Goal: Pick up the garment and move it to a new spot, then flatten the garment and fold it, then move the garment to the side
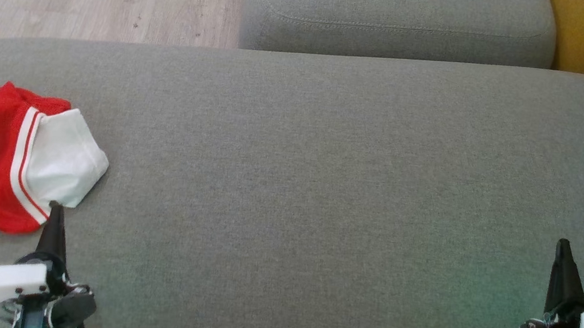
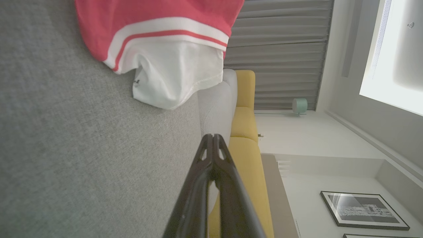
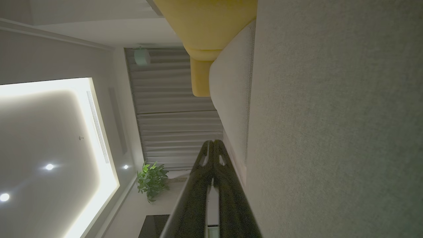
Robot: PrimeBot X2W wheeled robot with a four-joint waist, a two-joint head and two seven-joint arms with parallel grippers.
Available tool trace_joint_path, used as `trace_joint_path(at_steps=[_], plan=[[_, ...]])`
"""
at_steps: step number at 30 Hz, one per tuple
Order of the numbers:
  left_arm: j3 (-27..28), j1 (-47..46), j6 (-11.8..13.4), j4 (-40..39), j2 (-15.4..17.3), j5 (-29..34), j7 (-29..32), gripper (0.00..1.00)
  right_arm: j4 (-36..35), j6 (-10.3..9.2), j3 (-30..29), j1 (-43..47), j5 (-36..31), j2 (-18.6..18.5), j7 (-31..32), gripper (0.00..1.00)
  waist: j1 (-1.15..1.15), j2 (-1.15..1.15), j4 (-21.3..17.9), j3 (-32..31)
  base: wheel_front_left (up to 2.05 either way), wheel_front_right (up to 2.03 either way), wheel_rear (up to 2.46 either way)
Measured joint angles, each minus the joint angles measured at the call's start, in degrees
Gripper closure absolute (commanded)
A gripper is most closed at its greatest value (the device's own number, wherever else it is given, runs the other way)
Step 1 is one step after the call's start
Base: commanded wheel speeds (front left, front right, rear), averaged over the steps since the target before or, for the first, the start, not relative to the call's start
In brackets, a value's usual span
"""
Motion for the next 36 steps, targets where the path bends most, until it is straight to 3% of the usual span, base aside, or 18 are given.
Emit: trace_joint_path(at_steps=[24,25,36], plan=[[0.0,0.0,0.0,0.0,0.0,0.0,0.0,1.0,0.0,0.0,0.0,0.0,0.0,0.0,0.0,1.0,0.0,0.0,0.0,0.0,0.0,0.0,0.0],[-0.07,0.03,0.02,0.25,0.0,0.01,-0.03,0.0,0.21,0.0,0.01,0.03,0.0,0.01,-0.01,0.0,0.0,0.0,0.0,0.0,0.0,0.0,0.0],[-0.68,3.49,0.09,3.64,-0.25,0.89,-1.11,0.0,3.82,0.0,0.99,3.49,-0.97,0.4,-0.77,0.0,0.0,0.0,-0.02,0.01,0.0,0.0,0.0]])
